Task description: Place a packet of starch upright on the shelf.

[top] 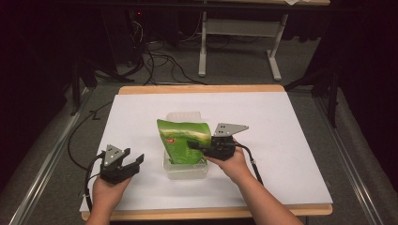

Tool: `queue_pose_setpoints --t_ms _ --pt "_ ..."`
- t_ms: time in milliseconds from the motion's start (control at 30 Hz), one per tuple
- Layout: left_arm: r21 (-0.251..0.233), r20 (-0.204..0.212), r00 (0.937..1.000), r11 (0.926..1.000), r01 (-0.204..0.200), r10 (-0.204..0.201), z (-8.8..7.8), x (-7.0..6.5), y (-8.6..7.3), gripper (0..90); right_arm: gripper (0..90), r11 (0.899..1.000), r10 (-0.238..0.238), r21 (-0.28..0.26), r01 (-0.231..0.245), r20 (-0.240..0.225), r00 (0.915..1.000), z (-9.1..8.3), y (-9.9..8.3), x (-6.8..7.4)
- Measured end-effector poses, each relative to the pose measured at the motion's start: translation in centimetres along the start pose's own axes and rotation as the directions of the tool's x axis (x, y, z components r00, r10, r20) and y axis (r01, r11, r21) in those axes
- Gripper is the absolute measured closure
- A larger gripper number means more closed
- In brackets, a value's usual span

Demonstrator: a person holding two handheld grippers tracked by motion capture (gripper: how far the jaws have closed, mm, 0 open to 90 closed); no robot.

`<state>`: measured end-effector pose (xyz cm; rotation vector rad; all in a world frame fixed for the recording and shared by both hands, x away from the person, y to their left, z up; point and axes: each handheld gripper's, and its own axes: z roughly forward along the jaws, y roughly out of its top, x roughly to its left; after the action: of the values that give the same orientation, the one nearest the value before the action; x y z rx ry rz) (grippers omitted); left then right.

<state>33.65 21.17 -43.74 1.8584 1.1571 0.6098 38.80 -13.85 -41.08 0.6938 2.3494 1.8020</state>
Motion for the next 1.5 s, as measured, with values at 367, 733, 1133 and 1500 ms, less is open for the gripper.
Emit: queue_pose_setpoints --t_ms 367,733,1133,1500 --pt "0.004 0.003 1.0000 1.0000 0.004 -0.004 0.2 0.0 -0.1 40.8 74.5 1.000 -0.006 0.015 0.005 0.031 0.9995 -1.1 -0.5 0.2" --pt "0.011 0.004 1.0000 0.9999 0.002 -0.002 0.3 -0.1 -0.1 40.3 52.9 0.999 0.013 0.028 -0.015 0.061 0.9980 -1.8 -1.2 0.3" --pt "0.009 0.004 1.0000 1.0000 0.002 -0.002 0.3 0.0 -0.1 39.4 36.2 0.999 0.016 0.048 -0.022 0.116 0.9932 -1.8 -1.6 0.5" --pt "0.017 0.009 1.0000 0.9998 -0.005 0.005 0.3 0.0 -0.1 39.0 27.0 0.999 0.036 0.022 -0.039 0.145 0.9888 -2.4 -1.3 1.0"
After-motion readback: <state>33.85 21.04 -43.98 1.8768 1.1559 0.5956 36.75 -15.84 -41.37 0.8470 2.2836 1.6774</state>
